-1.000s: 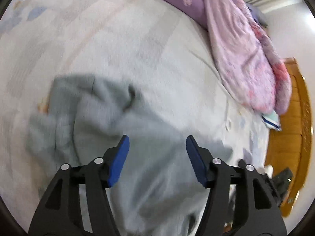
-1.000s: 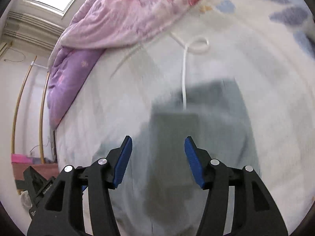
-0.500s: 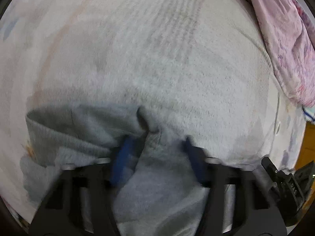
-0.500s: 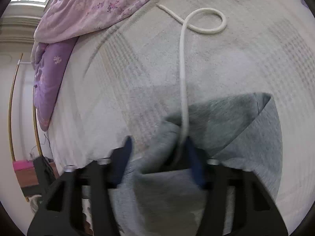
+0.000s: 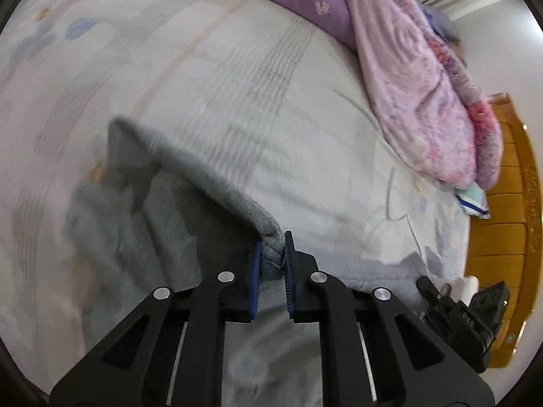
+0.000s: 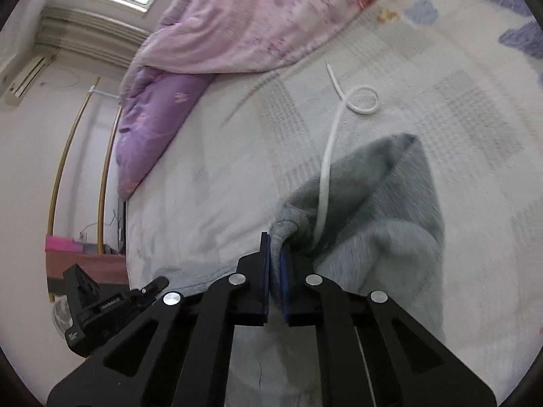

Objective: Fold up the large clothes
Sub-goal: 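Grasp the hoodie edge with both tools and fold it over lengthwise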

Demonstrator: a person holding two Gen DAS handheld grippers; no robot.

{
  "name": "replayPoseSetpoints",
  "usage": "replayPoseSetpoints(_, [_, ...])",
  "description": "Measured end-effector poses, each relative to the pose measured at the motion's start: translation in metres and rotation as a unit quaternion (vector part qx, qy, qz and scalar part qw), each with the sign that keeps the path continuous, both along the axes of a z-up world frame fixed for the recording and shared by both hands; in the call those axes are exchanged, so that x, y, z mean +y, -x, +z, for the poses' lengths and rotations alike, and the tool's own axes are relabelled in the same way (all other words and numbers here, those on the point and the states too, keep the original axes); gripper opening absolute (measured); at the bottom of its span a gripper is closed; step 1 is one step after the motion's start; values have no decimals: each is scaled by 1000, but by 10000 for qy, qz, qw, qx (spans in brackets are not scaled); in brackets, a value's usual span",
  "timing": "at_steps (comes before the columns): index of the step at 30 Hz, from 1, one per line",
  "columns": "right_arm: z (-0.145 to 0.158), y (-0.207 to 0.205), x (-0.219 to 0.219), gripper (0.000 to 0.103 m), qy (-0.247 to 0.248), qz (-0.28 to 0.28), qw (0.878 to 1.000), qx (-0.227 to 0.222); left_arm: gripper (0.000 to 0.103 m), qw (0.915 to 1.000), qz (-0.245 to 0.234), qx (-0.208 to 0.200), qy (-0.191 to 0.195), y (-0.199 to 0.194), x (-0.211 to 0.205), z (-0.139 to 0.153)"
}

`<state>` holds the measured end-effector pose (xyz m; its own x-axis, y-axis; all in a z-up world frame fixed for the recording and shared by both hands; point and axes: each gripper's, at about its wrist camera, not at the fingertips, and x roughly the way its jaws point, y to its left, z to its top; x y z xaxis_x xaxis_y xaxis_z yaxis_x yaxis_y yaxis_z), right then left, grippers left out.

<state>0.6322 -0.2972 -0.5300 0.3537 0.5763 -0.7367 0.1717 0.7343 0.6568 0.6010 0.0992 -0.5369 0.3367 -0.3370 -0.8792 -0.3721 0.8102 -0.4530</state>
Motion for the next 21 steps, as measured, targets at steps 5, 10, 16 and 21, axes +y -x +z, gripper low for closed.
replayPoseSetpoints(5, [21,54,2,4,97,162,9998,-49,12,9996,204,-117,143,57,-14,16])
replayPoseSetpoints(10, [33,121,-3,4,174,-43,9998,-131,12,9997,30,-178,190,113,-11,23])
replayPoseSetpoints(16, [22,209,0,4,250,-474,9986,47,12,9998,-48,-63,205,176,-6,7])
replayPoseSetpoints(21, [-7,271,3,4,446,-744,9953,430,12,9999,-43,129,64,226,-8,-19])
